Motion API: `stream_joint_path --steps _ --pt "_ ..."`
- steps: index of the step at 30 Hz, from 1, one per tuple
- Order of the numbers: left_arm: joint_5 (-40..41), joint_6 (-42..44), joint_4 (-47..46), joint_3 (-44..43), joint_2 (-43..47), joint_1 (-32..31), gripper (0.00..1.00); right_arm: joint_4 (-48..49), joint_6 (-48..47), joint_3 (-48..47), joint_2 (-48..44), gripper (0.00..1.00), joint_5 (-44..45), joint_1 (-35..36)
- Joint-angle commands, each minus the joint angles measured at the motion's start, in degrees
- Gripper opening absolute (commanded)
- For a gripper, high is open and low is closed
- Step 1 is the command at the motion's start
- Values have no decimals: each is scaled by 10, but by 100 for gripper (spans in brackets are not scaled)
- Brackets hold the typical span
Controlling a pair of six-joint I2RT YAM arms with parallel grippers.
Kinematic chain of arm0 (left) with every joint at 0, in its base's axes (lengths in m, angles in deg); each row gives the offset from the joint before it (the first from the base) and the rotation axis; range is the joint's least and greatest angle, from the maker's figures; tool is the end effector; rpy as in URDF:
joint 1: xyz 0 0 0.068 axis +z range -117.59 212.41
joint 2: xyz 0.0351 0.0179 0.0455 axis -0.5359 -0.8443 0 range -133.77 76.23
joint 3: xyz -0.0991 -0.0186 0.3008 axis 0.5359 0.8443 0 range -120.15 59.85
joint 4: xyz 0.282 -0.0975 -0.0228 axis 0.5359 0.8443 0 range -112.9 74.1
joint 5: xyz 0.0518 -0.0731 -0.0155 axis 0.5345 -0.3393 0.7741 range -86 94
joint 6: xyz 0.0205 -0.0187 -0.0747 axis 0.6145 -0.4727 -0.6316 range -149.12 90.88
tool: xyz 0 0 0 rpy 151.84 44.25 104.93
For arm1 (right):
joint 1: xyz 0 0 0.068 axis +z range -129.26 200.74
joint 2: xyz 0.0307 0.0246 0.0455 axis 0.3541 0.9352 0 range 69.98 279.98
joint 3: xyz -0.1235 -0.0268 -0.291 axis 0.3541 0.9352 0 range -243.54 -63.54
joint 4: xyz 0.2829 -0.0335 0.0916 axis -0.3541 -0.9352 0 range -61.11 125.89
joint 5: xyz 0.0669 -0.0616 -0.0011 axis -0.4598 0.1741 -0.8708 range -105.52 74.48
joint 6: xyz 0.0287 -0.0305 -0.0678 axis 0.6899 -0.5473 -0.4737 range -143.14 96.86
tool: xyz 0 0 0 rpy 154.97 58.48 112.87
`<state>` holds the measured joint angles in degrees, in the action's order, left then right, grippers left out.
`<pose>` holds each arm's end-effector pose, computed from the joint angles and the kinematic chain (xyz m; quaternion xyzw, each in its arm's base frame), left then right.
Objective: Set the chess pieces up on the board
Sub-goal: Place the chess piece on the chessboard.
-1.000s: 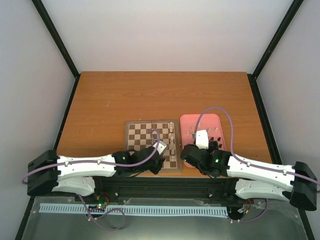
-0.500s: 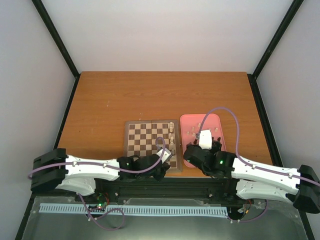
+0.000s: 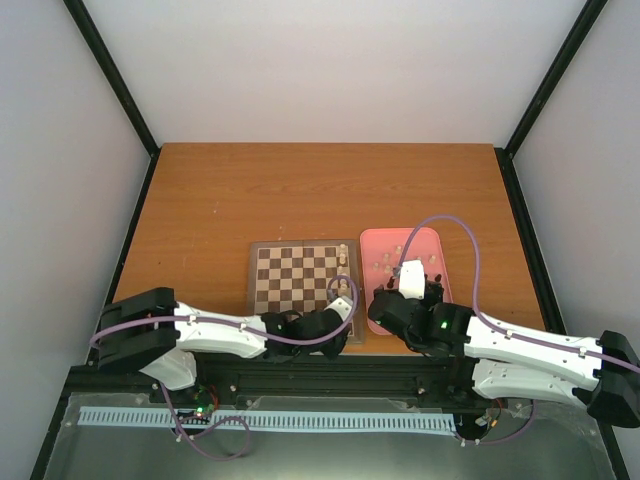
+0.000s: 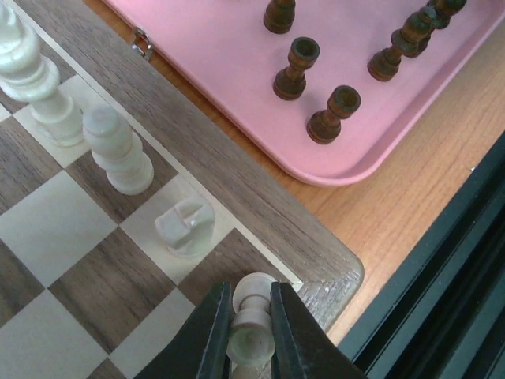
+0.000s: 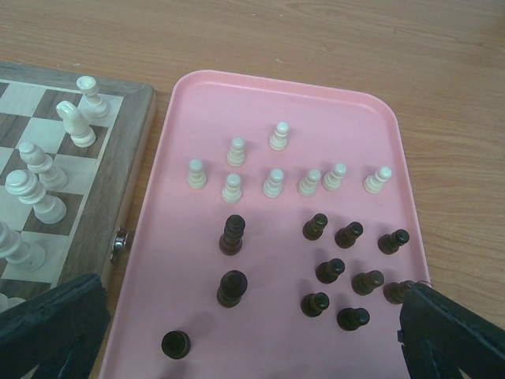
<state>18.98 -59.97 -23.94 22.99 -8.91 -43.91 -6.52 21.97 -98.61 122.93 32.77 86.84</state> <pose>0.0937 -0.3101 0.1463 0.3129 0.8699 -0.2188 0.3123 0.1207 0.1459 0.2264 -0.0576 0.8864 -0.0303 0.4584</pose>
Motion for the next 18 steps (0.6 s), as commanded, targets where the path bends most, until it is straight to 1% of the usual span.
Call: stream_joint_path --steps 1,8,18 --pt "27 -2 -14 -24 -12 -9 1 3 12 9 -10 100 27 3" --pt "41 -3 15 -39 -22 -9 1 6 11 9 -9 100 26 2" --pt "36 -9 91 -73 -24 -9 1 8 8 9 -8 100 24 1"
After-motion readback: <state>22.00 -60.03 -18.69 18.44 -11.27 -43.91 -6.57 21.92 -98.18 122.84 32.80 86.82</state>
